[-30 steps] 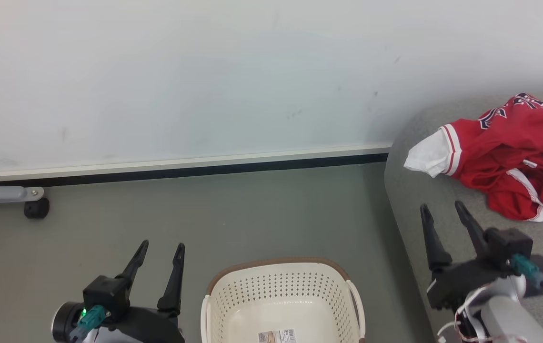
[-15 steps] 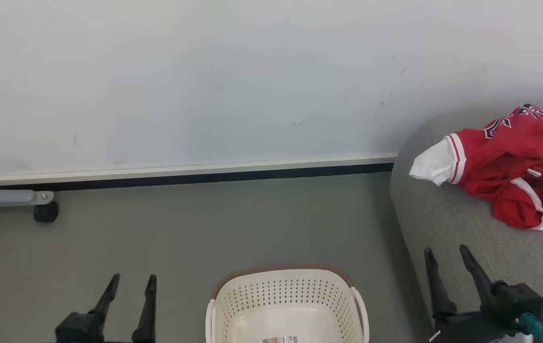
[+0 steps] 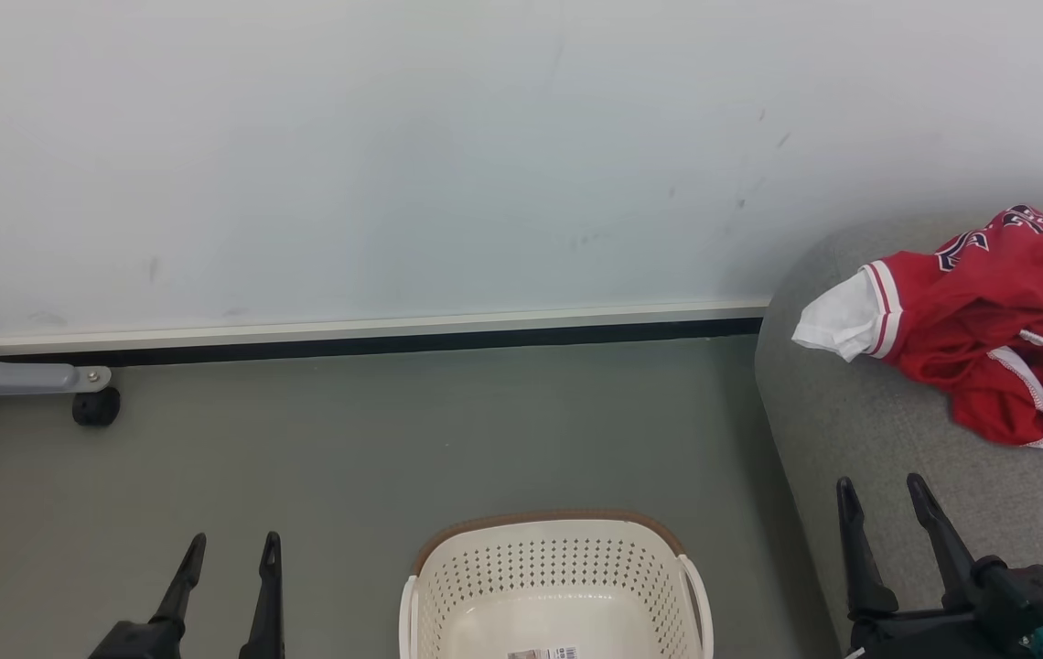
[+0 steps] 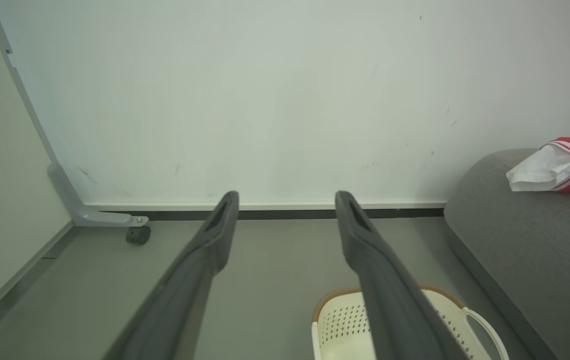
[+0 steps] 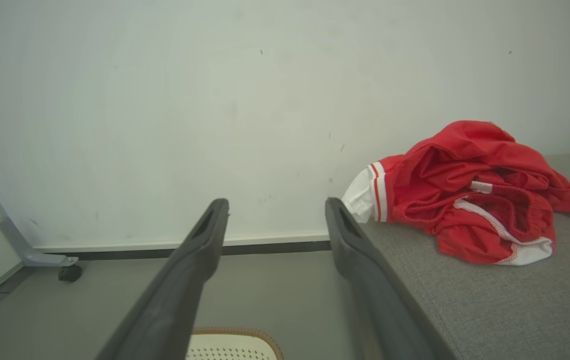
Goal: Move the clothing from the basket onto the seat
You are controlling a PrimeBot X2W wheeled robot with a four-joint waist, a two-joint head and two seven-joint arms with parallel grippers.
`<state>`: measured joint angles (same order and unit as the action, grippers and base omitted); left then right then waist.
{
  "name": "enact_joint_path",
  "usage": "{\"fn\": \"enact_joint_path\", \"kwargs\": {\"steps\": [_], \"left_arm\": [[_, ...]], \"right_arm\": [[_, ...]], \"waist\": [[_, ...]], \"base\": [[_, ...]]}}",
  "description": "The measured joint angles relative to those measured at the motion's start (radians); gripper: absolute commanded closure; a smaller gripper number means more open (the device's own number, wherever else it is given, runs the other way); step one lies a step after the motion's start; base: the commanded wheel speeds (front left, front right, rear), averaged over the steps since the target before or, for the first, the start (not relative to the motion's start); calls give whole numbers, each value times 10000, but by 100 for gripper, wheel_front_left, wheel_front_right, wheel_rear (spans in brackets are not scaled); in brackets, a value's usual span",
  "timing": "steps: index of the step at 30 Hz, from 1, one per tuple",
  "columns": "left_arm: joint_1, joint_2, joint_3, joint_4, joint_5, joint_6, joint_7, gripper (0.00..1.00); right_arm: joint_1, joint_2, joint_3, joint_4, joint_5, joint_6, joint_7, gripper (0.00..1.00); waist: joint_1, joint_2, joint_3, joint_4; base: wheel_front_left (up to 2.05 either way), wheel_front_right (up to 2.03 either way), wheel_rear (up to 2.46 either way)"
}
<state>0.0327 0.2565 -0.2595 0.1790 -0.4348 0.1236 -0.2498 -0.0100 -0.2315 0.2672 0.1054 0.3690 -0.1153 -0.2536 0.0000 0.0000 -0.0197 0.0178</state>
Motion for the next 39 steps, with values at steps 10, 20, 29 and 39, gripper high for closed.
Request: {"fn": "enact_joint_path", "kwargs": {"steps": [10, 20, 29, 39], "left_arm": [[184, -157, 326, -297, 351, 0, -2, 0], [338, -240, 568, -539, 690, 2, -2, 0], [378, -341, 819, -617, 836, 6, -2, 100], [602, -685, 830, 29, 546, -98, 136, 100]], "right_arm": [[235, 29, -96, -357, -100, -15, 6, 0], [320, 38, -194, -644, -192, -79, 140, 0], [416, 56, -314, -765, -255, -81, 247, 100], [796, 357, -301, -25, 23, 12, 353, 100]], "waist": [[0, 0, -43, 34], [-1, 0, -67, 33], [0, 0, -4, 34], [0, 0, 13, 25]], "base": [[0, 0, 0], [0, 0, 0], [0, 0, 0], [0, 0, 0]]}}
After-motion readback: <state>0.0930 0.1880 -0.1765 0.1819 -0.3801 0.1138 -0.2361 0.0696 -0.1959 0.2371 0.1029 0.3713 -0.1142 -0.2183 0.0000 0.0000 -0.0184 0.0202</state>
